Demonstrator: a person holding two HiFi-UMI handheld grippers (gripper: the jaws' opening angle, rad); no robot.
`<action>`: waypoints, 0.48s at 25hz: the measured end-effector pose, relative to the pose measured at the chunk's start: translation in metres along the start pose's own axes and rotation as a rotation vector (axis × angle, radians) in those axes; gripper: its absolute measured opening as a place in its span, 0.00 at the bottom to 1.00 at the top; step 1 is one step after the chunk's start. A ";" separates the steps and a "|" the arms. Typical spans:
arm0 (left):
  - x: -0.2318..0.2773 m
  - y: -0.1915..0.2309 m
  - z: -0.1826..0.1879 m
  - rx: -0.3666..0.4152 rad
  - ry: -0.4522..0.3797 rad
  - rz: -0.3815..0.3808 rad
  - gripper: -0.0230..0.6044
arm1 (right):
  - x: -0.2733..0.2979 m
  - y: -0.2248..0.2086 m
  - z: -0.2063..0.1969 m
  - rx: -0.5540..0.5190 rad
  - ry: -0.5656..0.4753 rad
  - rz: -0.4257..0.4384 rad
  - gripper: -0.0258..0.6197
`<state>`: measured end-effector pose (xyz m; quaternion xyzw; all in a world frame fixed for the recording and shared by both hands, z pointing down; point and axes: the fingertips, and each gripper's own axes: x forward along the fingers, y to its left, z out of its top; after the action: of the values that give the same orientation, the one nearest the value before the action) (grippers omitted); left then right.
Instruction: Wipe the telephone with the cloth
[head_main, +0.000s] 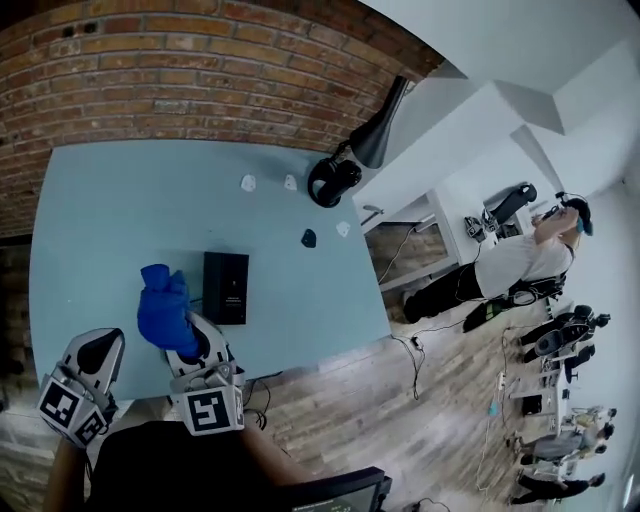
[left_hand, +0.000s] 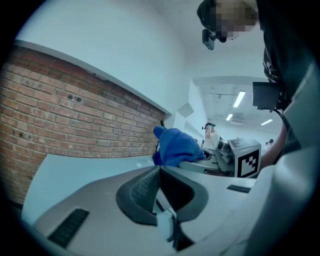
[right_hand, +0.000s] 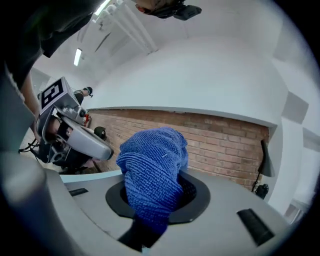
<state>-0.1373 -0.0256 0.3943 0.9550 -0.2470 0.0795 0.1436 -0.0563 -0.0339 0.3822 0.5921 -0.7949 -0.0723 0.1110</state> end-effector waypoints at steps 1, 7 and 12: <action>-0.008 0.005 0.001 0.017 0.000 -0.005 0.05 | 0.001 0.008 0.008 -0.008 -0.006 -0.005 0.22; -0.048 0.007 -0.009 0.119 0.020 -0.077 0.05 | -0.023 0.045 0.031 0.014 -0.003 -0.089 0.22; -0.068 0.009 -0.013 0.134 0.013 -0.129 0.05 | -0.037 0.068 0.041 0.036 -0.003 -0.145 0.22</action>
<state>-0.2018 0.0015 0.3936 0.9759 -0.1783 0.0925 0.0859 -0.1203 0.0202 0.3564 0.6499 -0.7513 -0.0668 0.0934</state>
